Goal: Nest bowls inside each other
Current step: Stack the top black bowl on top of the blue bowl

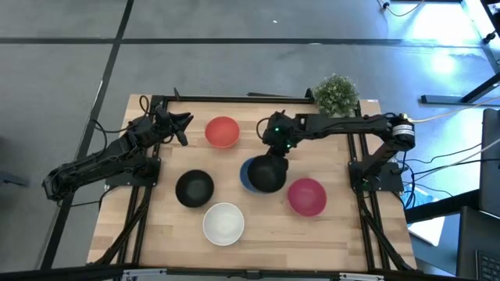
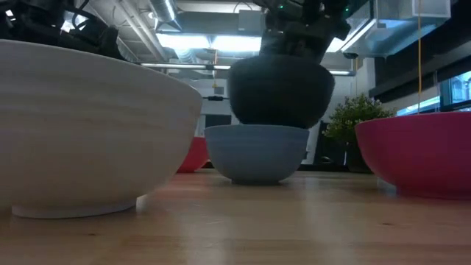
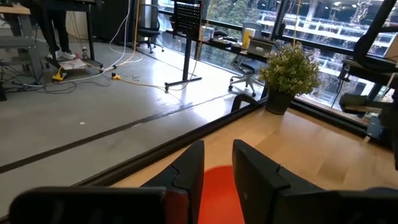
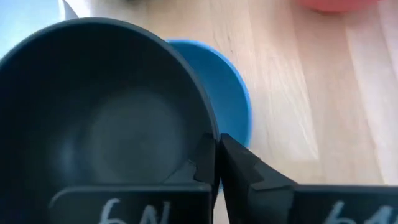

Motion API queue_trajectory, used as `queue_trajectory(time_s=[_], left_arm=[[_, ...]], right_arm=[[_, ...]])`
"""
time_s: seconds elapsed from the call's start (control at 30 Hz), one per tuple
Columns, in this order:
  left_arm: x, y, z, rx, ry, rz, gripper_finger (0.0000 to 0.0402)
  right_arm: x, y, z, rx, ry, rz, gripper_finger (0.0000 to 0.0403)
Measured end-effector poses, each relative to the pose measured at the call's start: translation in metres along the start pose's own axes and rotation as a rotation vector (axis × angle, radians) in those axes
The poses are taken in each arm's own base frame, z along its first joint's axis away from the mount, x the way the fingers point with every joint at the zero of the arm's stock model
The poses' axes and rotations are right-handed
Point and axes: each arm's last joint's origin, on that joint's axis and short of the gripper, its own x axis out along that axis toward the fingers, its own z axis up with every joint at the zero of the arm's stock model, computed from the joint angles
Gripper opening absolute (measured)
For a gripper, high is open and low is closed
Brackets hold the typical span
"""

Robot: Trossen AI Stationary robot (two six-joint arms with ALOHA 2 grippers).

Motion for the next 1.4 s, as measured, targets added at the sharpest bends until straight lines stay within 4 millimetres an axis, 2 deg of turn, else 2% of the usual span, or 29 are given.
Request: queue_trajectory(time_s=[0.1, 0.27, 0.4, 0.6, 0.8, 1.03, 1.23, 1.4], left_arm=[[0.0, 0.0, -0.002, 0.004, 0.017, 0.003, 0.0075], [0.0, 0.0, -0.003, 0.006, 0.026, 0.005, 0.0074], [0.0, 0.001, -0.003, 0.009, 0.028, 0.005, 0.0074], [0.0, 0.001, -0.003, 0.016, 0.033, 0.006, 0.0074], [0.0, 0.001, -0.004, 0.042, 0.038, 0.007, 0.0074], [0.0, 0.001, -0.004, 0.044, 0.038, 0.007, 0.0074], [0.0, 0.001, -0.004, 0.044, 0.038, 0.007, 0.0074], [0.0, 0.001, -0.004, 0.044, 0.038, 0.007, 0.0074]], right_arm=[[0.004, 0.001, 0.006, 0.001, -0.007, 0.006, 0.0011], [0.002, 0.008, 0.03, -0.055, -0.033, 0.009, 0.0011], [0.008, 0.008, 0.041, -0.082, -0.002, -0.006, 0.0011], [0.026, 0.0, 0.036, -0.097, 0.098, -0.054, 0.0011], [0.036, -0.004, 0.033, -0.091, 0.131, -0.076, 0.001], [0.037, -0.004, 0.033, -0.085, 0.13, -0.096, 0.0011], [0.037, -0.004, 0.033, -0.064, 0.128, -0.097, 0.0048], [0.037, -0.004, 0.033, -0.069, 0.127, -0.097, 0.0043]])
